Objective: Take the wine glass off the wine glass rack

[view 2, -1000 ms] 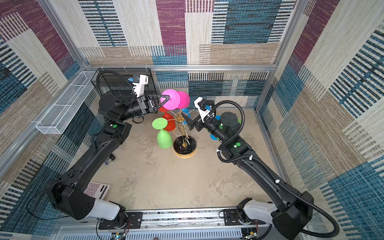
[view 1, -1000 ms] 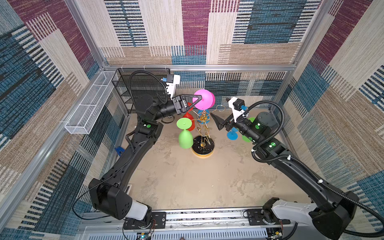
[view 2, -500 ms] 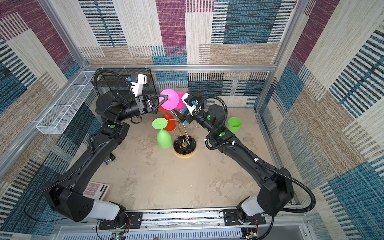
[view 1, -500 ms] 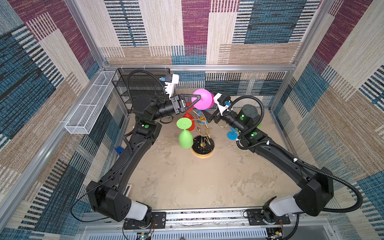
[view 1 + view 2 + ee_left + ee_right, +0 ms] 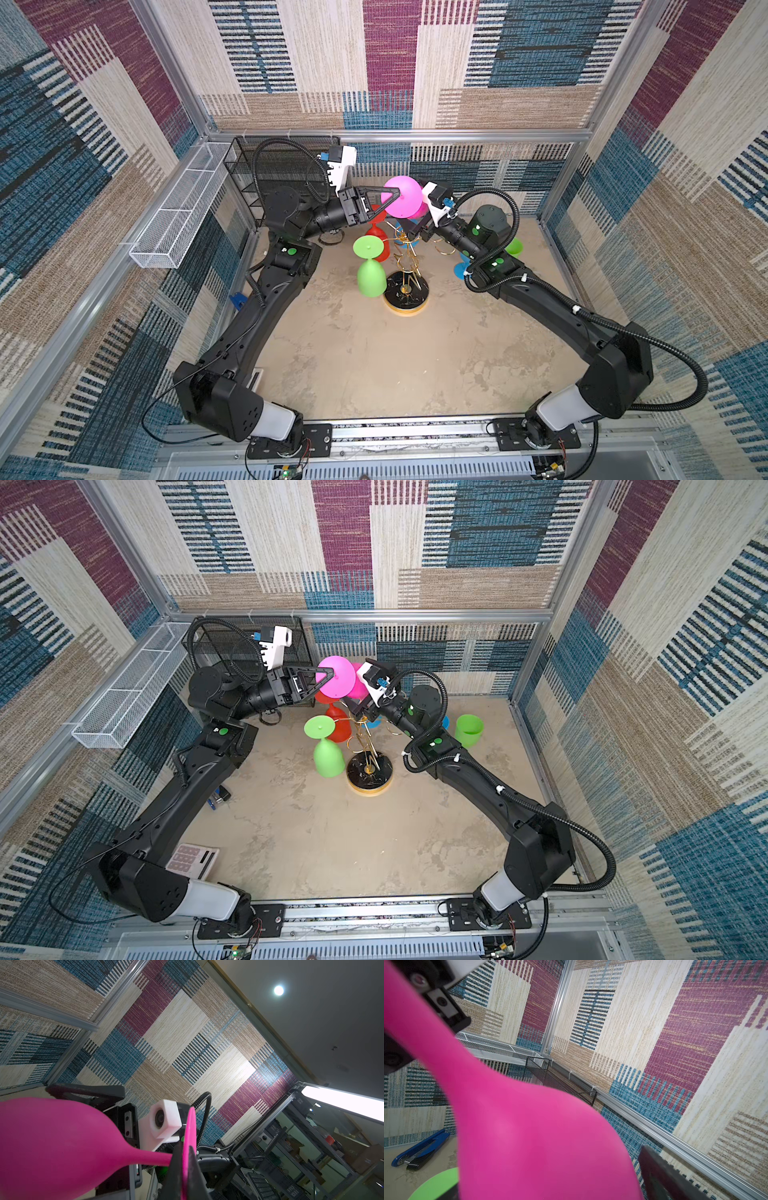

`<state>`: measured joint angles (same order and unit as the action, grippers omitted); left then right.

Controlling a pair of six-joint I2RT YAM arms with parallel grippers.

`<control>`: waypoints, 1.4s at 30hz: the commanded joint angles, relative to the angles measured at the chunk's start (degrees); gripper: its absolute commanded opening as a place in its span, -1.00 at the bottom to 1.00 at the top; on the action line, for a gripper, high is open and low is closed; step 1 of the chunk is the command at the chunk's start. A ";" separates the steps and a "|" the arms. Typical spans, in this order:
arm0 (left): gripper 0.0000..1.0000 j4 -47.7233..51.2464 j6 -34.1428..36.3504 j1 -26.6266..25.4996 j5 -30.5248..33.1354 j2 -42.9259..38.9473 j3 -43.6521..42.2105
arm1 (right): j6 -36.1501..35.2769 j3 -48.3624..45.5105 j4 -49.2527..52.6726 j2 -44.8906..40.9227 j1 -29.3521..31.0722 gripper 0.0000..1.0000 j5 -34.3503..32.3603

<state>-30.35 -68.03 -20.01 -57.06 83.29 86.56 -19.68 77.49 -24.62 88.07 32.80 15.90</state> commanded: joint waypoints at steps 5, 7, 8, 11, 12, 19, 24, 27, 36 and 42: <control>-1.00 -2.87 -2.28 0.32 -1.24 0.21 0.47 | 1.44 0.99 -0.88 -0.22 -0.01 0.89 0.59; -1.00 -2.95 -2.37 0.41 -1.30 0.41 0.45 | 1.53 0.95 -0.30 -0.45 0.00 0.83 0.68; -1.00 -3.11 -2.58 0.46 -1.29 0.39 0.55 | 1.58 0.86 -0.08 -0.61 0.04 0.80 0.59; -1.00 -3.96 -3.29 0.49 -1.39 0.64 0.70 | 1.57 0.56 0.49 -1.19 0.10 0.69 0.62; -1.00 -4.10 -3.42 0.55 -1.41 0.66 0.66 | 1.55 0.47 0.62 -1.32 0.14 0.65 0.69; -0.58 -4.17 -3.21 0.67 -1.29 1.00 0.62 | 1.84 0.24 2.66 -2.61 0.42 0.42 0.89; -0.15 -7.26 -1.99 0.77 -0.52 0.75 0.03 | 1.74 -0.63 4.83 -4.30 0.84 0.24 0.22; -0.07 -6.66 0.74 1.09 0.20 0.40 -0.50 | 2.63 0.68 9.61 -5.11 0.87 0.19 -0.90; 0.07 12.47 46.25 1.38 18.69 -6.79 -6.96 | 7.63 10.48 35.68 -8.29 0.87 0.02 -4.85; 0.11 2.90 71.79 1.21 25.06 -7.49 -13.87 | 10.00 17.34 48.84 -8.81 0.88 -0.04 -4.00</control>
<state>-21.45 -16.99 -18.70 -35.94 76.07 74.48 -11.99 92.62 15.38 79.42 33.63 11.90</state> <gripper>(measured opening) 0.550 0.677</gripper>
